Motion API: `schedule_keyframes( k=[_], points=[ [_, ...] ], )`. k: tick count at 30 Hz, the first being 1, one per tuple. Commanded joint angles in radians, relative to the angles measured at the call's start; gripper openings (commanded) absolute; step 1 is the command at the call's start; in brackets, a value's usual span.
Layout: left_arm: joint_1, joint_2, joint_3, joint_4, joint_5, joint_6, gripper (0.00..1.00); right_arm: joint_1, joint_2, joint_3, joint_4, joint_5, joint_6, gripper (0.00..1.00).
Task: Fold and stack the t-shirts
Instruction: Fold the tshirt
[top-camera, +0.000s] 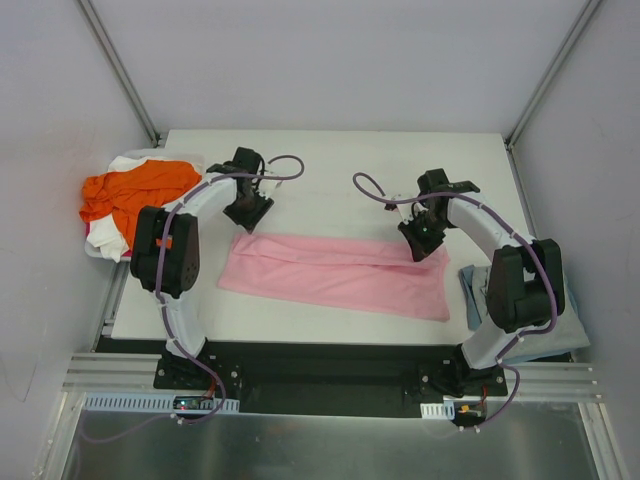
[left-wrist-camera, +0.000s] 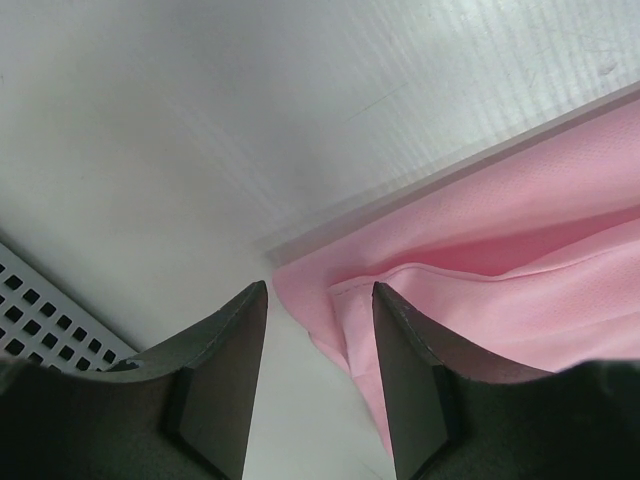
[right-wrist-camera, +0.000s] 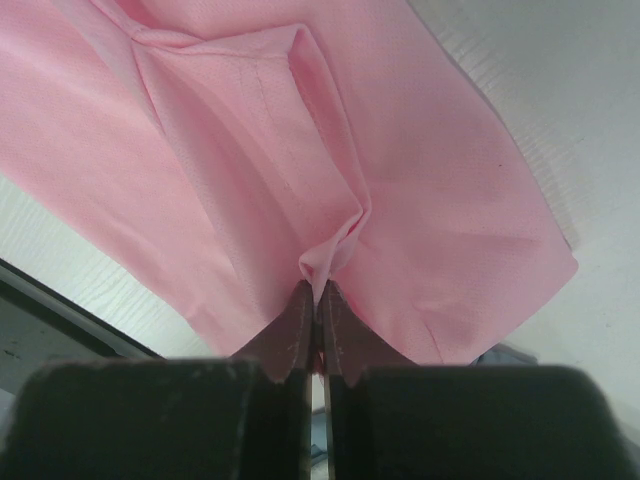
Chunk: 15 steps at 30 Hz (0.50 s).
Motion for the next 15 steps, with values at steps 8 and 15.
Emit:
schedule_keyframes(
  k=[8, 15],
  points=[
    [0.011, -0.056, -0.083, 0.016, 0.040, -0.002, 0.45, 0.005, -0.022, 0.007, -0.010, -0.016, -0.012, 0.01],
    [0.013, -0.090, -0.100, 0.018, 0.051, -0.008, 0.44, 0.003, -0.020, 0.001, -0.010, -0.009, -0.013, 0.01]
  ],
)
